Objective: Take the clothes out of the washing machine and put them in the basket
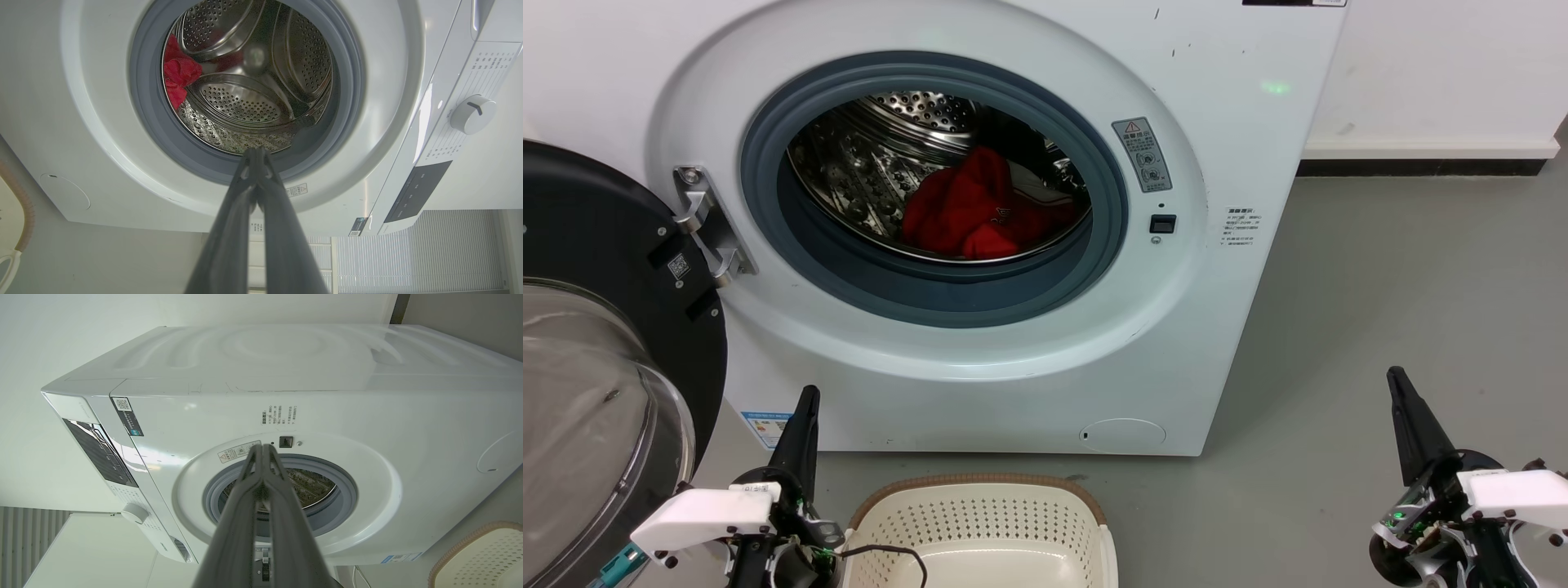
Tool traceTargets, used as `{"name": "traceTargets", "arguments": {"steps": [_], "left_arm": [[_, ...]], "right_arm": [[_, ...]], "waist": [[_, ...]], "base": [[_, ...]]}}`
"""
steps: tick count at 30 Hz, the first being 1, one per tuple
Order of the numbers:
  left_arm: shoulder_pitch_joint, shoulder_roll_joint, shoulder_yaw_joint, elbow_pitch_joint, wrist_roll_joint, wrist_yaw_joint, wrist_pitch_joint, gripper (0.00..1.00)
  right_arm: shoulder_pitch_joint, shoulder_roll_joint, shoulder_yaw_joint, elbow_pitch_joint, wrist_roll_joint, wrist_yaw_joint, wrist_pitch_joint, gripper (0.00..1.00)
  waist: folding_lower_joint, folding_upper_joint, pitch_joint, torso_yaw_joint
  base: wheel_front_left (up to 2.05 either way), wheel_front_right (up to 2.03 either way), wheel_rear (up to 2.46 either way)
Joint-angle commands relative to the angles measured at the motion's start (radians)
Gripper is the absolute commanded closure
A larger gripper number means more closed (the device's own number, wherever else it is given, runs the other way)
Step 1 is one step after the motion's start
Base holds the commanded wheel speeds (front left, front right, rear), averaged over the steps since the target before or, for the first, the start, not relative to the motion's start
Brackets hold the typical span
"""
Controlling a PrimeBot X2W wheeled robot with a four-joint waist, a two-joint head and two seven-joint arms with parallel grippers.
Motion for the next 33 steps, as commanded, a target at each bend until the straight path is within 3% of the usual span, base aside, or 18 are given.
{"name": "traceTargets", "arguments": {"steps": [1, 10, 11, 23, 33], "left_arm": [[-0.006, -0.001, 0.002, 0.0, -0.002, -0.001, 0.002, 1.0], [-0.006, -0.001, 0.002, 0.0, -0.002, -0.001, 0.002, 1.0], [0.0, 0.0, 0.0, 0.0, 0.0, 0.0, 0.0, 0.0], [0.015, 0.005, -0.042, 0.012, 0.037, 0.0, -0.043, 0.0], [0.002, 0.01, -0.061, -0.024, 0.201, 0.0, -0.09, 0.0]], "right_arm": [[-0.013, 0.003, 0.001, 0.001, -0.004, 0.0, 0.0, 1.0], [-0.013, 0.003, 0.001, 0.001, -0.004, 0.0, 0.0, 1.0], [0.0, 0.0, 0.0, 0.0, 0.0, 0.0, 0.0, 0.0], [0.035, 0.001, 0.019, -0.006, -0.023, 0.0, -0.043, 0.0], [0.04, 0.001, 0.029, -0.046, -0.178, 0.0, -0.089, 0.0]], "waist": [[0.0, 0.0, 0.0, 0.0], [0.0, 0.0, 0.0, 0.0], [0.0, 0.0, 0.0, 0.0], [0.0, 0.0, 0.001, 0.0], [0.0, 0.0, 0.001, 0.003]], "base": [[0.0, 0.0, 0.0], [0.0, 0.0, 0.0], [0.0, 0.0, 0.0], [0.0, 0.0, 0.0], [0.0, 0.0, 0.0]]}}
